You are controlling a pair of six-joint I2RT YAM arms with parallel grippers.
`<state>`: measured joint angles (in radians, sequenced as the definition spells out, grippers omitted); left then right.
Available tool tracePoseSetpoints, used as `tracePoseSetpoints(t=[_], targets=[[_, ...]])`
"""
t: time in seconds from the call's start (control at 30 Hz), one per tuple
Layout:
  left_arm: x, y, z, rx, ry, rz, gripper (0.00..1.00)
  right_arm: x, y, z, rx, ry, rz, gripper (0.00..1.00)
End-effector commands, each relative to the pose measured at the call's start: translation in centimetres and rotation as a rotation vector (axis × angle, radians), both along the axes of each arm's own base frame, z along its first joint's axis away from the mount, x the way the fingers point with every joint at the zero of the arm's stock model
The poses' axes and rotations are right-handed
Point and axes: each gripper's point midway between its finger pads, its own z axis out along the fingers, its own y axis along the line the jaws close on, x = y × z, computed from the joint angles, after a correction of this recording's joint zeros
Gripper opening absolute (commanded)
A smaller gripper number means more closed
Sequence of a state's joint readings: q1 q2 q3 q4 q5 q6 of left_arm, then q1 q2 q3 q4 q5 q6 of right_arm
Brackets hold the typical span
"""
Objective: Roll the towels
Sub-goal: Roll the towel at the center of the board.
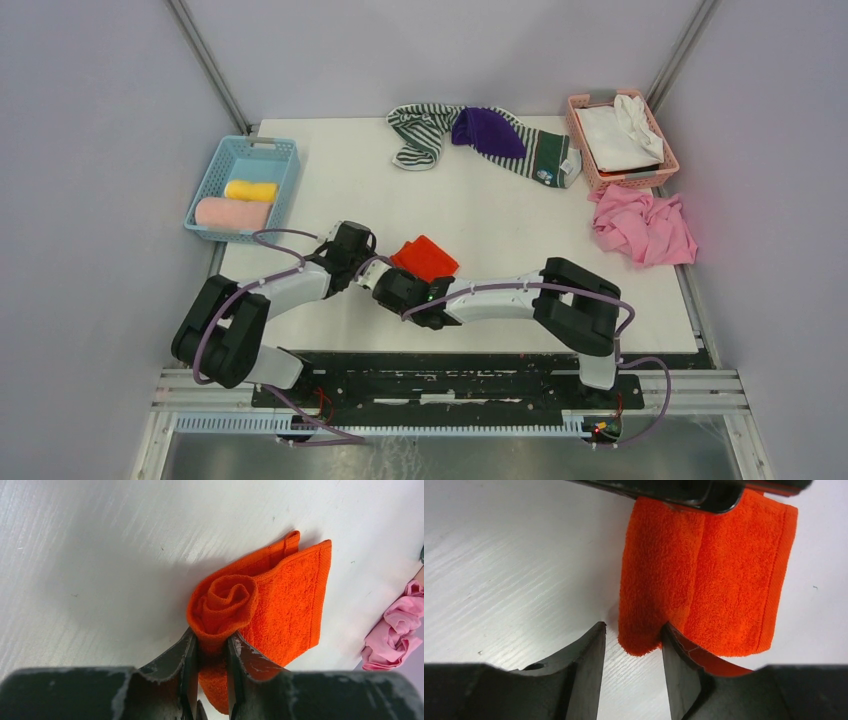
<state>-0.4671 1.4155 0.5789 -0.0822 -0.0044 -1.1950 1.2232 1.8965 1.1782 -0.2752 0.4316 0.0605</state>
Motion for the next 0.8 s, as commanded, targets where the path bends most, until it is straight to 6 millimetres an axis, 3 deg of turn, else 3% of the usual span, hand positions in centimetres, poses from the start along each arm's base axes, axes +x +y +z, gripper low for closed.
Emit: tracePoseSetpoints(t=[0.0,0.13,0.23,0.3,0.47,0.6,0.77], targets=[[-1.2,0.5,-1.1,0.032,0.050,0.004,0.24,1.7,0.1,-0.7,-0.029,-0.076,-0.023,0.49],[-1.2,0.5,-1.0,0.036,0.045,-0.012,0.24,1.6,-0.3,-2.1,-0.071,-0.061,-0.011,0.24],[-1.2,0.7,-0.4,0.049,0.029,-0.017,0.27,0.5,-0.1,-2.5,-0.035,0.050,0.018,0.08],[-0.8,1.1,0.9,0.055,-0.018,-0.010,0.34,-0.8,0.3,-2.5,0.045,0.229,0.042,0.07],[-0.6,2.6,3.6,0.060,-0.107,0.011,0.61,-4.0,1.8,0.8,0.326,0.659,0.075,0.01],[-1.6,3.5,5.1,0.017,-0.144,0.036,0.68,-3.4,2.3,3.5,0.540,0.918,0.037,0.01],[-3.2,3.6,5.7,-0.037,-0.162,0.037,0.74,-2.1,3.0,4.8,0.741,1.219,-0.053,0.01]])
